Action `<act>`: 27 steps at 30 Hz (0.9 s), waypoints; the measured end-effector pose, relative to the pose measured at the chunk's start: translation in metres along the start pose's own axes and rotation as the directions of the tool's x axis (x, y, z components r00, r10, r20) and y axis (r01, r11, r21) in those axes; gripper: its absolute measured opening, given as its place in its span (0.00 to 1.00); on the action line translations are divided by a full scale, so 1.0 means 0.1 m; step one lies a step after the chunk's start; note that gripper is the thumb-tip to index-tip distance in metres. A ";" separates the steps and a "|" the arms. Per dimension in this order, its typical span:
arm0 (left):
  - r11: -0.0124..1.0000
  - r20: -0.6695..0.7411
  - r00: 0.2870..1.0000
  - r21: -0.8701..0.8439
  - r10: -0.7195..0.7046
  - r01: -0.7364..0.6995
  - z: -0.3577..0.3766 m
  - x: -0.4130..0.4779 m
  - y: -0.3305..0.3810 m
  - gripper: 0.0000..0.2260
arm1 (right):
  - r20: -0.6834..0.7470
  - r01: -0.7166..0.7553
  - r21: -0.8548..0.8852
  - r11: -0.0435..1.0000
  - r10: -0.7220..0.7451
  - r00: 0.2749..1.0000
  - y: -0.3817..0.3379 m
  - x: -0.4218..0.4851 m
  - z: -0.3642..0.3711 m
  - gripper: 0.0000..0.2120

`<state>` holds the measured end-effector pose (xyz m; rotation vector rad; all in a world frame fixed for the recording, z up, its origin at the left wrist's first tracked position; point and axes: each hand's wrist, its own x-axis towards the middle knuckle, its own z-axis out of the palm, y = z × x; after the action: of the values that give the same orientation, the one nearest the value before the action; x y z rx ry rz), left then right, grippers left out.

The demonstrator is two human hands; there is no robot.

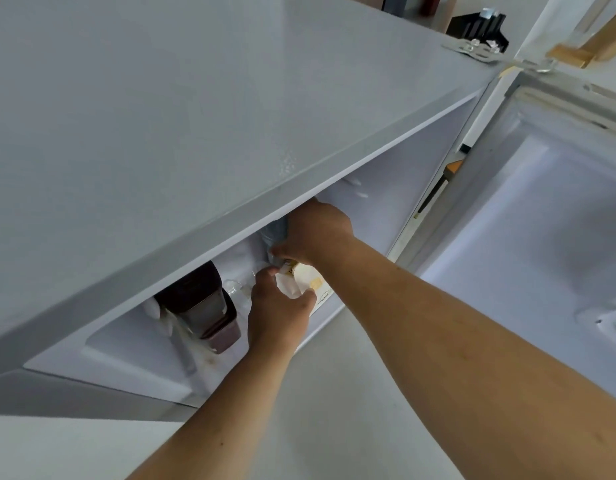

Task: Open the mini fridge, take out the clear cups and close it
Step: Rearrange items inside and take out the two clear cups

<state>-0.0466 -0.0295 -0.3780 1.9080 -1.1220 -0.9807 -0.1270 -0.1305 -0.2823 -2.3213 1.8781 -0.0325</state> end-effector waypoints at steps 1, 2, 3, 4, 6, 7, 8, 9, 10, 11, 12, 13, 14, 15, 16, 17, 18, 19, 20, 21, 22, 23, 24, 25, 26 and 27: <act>1.000 0.004 1.000 -0.003 0.002 -0.002 0.00 0.01 0.00 0.29 | -0.004 0.001 -0.001 1.000 -0.001 1.000 0.00 0.00 0.00 0.39; 1.000 0.007 1.000 -0.004 0.003 -0.003 0.00 0.02 0.01 0.29 | -0.014 0.004 0.008 1.000 -0.004 1.000 0.03 -0.02 0.01 0.42; 1.000 0.007 1.000 -0.001 0.004 -0.004 0.00 0.03 0.01 0.28 | -0.038 0.001 0.027 1.000 0.000 0.999 0.06 -0.05 0.02 0.47; 1.000 0.006 1.000 0.003 0.006 -0.006 0.00 0.03 0.01 0.28 | -0.080 -0.009 0.055 0.998 0.014 0.997 0.11 -0.09 0.04 0.51; 1.000 0.005 1.000 0.001 0.018 -0.018 -0.01 0.05 0.02 0.27 | -0.179 -0.048 0.127 0.991 0.070 0.981 0.23 -0.21 0.09 0.55; 1.000 0.007 1.000 -0.002 0.025 -0.025 -0.01 0.06 0.02 0.27 | -0.212 -0.083 0.173 0.981 0.120 0.970 0.28 -0.27 0.13 0.54; 0.999 0.010 0.999 -0.006 0.031 -0.031 -0.01 0.06 0.02 0.27 | -0.214 -0.136 0.226 0.965 0.186 0.959 0.33 -0.33 0.17 0.51; 0.999 0.014 0.999 -0.008 0.038 -0.038 -0.01 0.05 0.03 0.26 | -0.178 -0.204 0.289 0.935 0.262 0.949 0.36 -0.38 0.21 0.46; 0.999 0.018 0.999 -0.004 0.045 -0.045 -0.01 0.05 0.03 0.26 | -0.100 -0.283 0.367 0.886 0.339 0.935 0.38 -0.42 0.24 0.42; 0.999 0.021 0.998 0.004 0.051 -0.051 -0.01 0.05 0.03 0.26 | 0.015 -0.364 0.440 0.821 0.399 0.917 0.39 -0.45 0.25 0.38; 0.998 0.026 0.998 0.016 0.056 -0.057 -0.01 0.05 0.03 0.26 | 0.142 -0.437 0.491 0.754 0.426 0.894 0.40 -0.47 0.27 0.35; 0.998 0.033 0.997 0.029 0.063 -0.064 -0.01 0.04 0.03 0.26 | 0.251 -0.494 0.516 0.700 0.428 0.868 0.41 -0.50 0.28 0.33; 0.997 0.036 0.997 0.039 0.072 -0.073 0.01 0.03 0.03 0.26 | 0.326 -0.532 0.532 0.659 0.420 0.847 0.42 -0.51 0.30 0.30; 0.996 0.035 0.996 0.044 0.080 -0.082 0.02 0.03 0.03 0.26 | 0.367 -0.554 0.558 0.618 0.415 0.832 0.42 -0.52 0.31 0.29; 0.995 0.034 0.996 0.039 0.086 -0.087 0.03 0.02 0.03 0.26 | 0.383 -0.565 0.596 0.570 0.417 0.824 0.42 -0.53 0.33 0.28; 0.996 0.036 0.995 0.028 0.089 -0.090 0.04 0.01 0.03 0.25 | 0.377 -0.565 0.637 0.524 0.427 0.822 0.42 -0.53 0.34 0.28; 0.996 0.042 0.995 0.014 0.088 -0.088 0.06 0.00 0.03 0.25 | 0.354 -0.554 0.672 0.491 0.444 0.823 0.44 -0.53 0.35 0.29; 0.997 0.053 0.995 0.000 0.083 -0.083 0.07 0.00 0.03 0.25 | 0.327 -0.542 0.697 0.470 0.464 0.823 0.46 -0.54 0.36 0.29; 0.997 0.068 0.995 -0.015 0.077 -0.076 0.09 -0.01 0.02 0.25 | 0.311 -0.535 0.711 0.456 0.479 0.821 0.48 -0.54 0.36 0.30; 0.997 0.085 0.994 -0.030 0.072 -0.069 0.12 -0.02 0.01 0.25 | 0.312 -0.539 0.714 0.446 0.487 0.816 0.51 -0.55 0.36 0.29; 0.997 0.096 0.993 -0.042 0.068 -0.064 0.15 -0.02 0.00 0.24 | 0.325 -0.549 0.707 0.445 0.485 0.812 0.54 -0.56 0.36 0.28; 0.997 0.099 0.993 -0.051 0.065 -0.060 0.17 -0.03 0.00 0.23 | 0.340 -0.559 0.690 0.460 0.476 0.811 0.56 -0.57 0.36 0.27; 0.996 0.100 0.993 -0.066 0.064 -0.058 0.20 -0.03 -0.01 0.22 | 0.349 -0.564 0.661 0.495 0.463 0.815 0.58 -0.59 0.37 0.26; 0.995 0.101 0.993 -0.087 0.064 -0.056 0.23 -0.03 -0.01 0.23 | 0.345 -0.559 0.623 0.548 0.448 0.825 0.60 -0.61 0.38 0.25; 0.992 0.102 0.993 -0.114 0.062 -0.051 0.26 -0.03 -0.01 0.24 | 0.332 -0.544 0.583 0.604 0.434 0.838 0.60 -0.62 0.39 0.24; 0.989 0.106 0.993 -0.144 0.057 -0.042 0.29 -0.02 -0.01 0.24 | 0.314 -0.524 0.549 0.651 0.421 0.851 0.61 -0.63 0.39 0.25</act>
<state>-0.0722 -0.0327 -0.3919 1.7233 -1.1254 -1.1189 -0.1952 -0.0776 -0.3237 -1.3132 1.9448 -0.3391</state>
